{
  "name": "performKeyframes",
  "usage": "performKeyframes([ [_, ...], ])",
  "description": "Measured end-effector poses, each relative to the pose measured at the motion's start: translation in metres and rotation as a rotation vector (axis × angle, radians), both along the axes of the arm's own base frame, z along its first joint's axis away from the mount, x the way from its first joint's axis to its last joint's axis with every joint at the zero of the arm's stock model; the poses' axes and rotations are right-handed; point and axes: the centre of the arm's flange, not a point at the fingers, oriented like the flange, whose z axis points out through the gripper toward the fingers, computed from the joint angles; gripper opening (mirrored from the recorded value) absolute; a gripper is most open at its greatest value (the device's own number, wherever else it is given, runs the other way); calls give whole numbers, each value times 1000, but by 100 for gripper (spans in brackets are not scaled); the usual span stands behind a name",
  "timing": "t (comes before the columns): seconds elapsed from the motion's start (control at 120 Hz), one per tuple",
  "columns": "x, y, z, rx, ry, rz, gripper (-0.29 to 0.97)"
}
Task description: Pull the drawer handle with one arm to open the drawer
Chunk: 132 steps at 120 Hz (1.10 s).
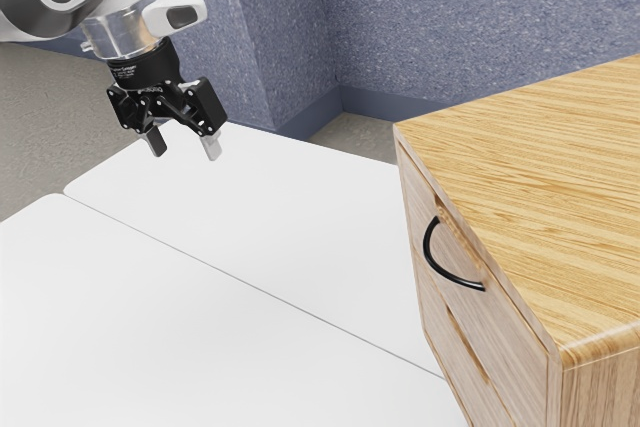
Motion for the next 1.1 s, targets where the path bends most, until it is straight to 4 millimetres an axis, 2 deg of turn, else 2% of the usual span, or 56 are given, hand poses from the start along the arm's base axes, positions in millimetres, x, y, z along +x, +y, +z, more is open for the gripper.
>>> performKeyframes([
  [0.183,-1,0,4,1,-8,1,68],
  [0.283,-11,0,46,1,-79,9,68],
  [0.325,-22,0,75,7,-124,21,68],
  [0.433,-49,-2,124,13,-186,73,68],
  [0.5,-63,-7,138,14,-183,142,68],
  [0.55,-71,-26,149,4,-183,152,68],
  [0.6,-84,-68,171,-6,-213,103,68],
  [0.642,-90,-106,178,-43,-212,30,68],
  [0.675,-94,-126,180,-62,-202,-4,68],
  [0.733,-108,-136,188,-39,-199,41,68],
  [0.825,-146,-145,210,44,-225,196,68],
  [0.875,-165,-155,210,44,-209,238,68],
  [0.95,-179,-155,194,6,-153,271,68],
  [1.0,-188,-144,190,-8,-139,318,68],
  [1.05,-187,-126,175,-30,-103,367,68],
  [1.1,-189,-117,160,-57,-71,382,68],
])
